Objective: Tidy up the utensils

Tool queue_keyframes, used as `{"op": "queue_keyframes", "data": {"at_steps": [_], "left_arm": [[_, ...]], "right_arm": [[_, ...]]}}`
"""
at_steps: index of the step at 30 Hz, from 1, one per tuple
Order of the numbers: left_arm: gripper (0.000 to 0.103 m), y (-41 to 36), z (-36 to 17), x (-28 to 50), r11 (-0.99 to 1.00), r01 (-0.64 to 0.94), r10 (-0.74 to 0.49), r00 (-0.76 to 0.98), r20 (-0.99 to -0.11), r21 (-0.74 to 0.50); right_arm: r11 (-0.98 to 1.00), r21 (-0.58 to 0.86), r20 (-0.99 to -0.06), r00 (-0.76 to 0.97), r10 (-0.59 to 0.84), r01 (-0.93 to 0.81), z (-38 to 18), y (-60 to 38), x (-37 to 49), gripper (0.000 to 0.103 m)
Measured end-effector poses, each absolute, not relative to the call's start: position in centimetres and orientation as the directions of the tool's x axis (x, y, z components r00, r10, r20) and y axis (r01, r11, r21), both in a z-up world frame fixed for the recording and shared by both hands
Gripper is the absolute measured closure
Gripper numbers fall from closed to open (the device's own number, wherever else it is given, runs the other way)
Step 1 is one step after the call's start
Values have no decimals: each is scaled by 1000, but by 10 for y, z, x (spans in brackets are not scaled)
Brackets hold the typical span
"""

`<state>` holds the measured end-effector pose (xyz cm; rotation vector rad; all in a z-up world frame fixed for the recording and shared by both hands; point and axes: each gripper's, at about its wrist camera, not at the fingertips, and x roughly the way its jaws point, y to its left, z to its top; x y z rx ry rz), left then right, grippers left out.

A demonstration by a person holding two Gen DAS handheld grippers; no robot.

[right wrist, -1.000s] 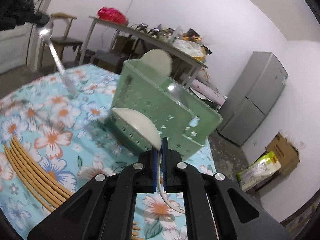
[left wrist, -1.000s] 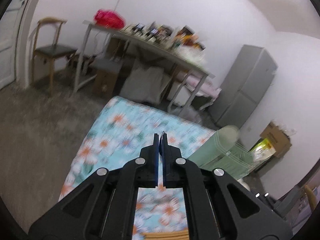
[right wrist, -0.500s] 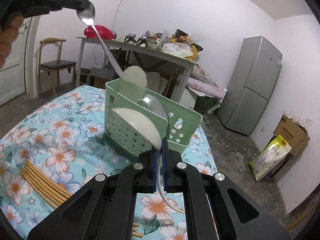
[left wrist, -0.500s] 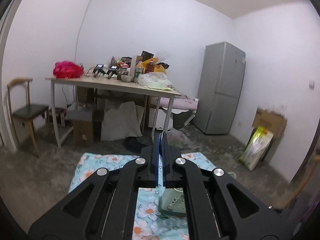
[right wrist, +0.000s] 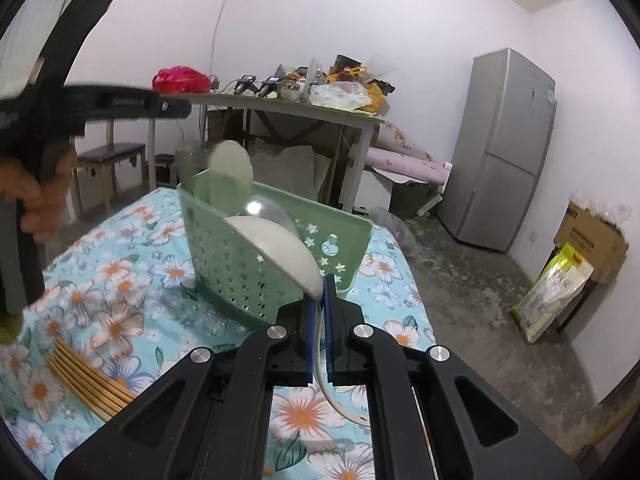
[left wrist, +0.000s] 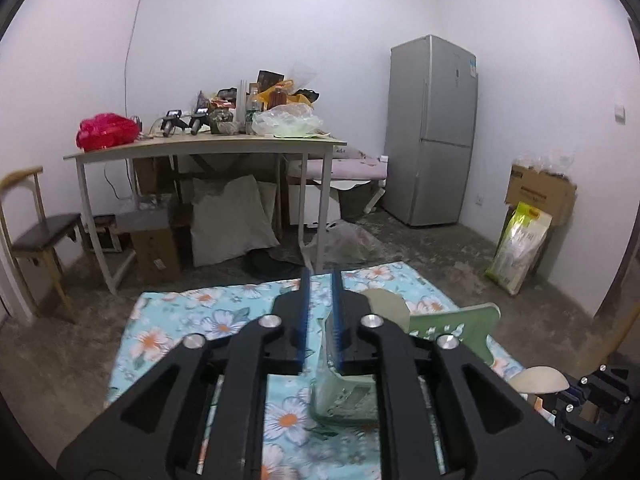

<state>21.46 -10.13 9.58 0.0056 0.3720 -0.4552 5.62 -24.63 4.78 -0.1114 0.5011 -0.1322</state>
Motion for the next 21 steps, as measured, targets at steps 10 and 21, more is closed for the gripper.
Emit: {"op": "queue_keyframes", "data": {"at_steps": [10, 21], "left_arm": [[68, -74, 84, 219, 900, 399, -435, 831, -346, -175], [60, -46, 60, 210, 905, 347, -420, 813, -402, -244]], "right_arm": [[979, 195, -356, 934, 12, 62, 87, -310, 45, 99], [875, 449, -106, 963, 250, -178, 117, -351, 89, 99]]}}
